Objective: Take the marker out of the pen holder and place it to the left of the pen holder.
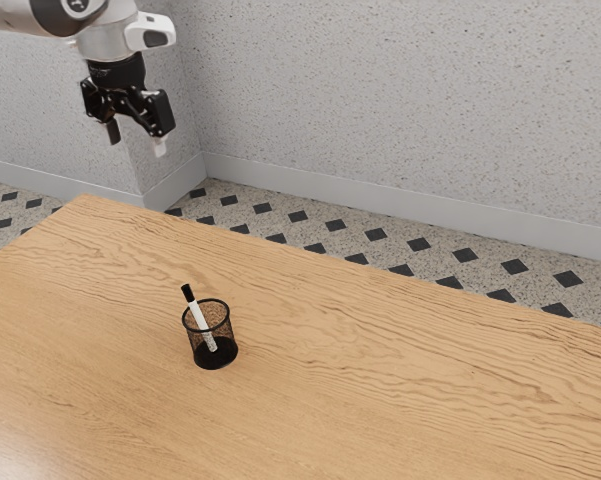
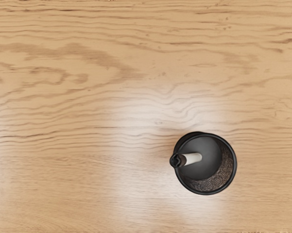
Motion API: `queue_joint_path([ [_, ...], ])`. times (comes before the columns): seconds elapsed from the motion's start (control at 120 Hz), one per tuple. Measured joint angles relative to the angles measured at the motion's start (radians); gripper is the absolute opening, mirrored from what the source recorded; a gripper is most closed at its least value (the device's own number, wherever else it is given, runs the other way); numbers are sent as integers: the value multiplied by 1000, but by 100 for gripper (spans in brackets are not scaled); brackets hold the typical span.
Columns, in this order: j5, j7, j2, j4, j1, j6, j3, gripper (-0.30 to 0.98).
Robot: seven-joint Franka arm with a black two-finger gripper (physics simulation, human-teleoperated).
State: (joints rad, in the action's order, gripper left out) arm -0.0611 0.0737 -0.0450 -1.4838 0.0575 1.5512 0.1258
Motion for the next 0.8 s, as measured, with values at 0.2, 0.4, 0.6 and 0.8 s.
queue_joint_path([
  [0.2, 0, 11, 0, 0, 21, 0, 0, 69],
  [0.4, 61, 4, -125, 75, -88, -28, 0, 68],
  [0.6, 101, -74, -224, -137, -247, -10, -1, 68],
  [0.8, 154, -132, -298, -198, -257, 102, 0, 68],
])
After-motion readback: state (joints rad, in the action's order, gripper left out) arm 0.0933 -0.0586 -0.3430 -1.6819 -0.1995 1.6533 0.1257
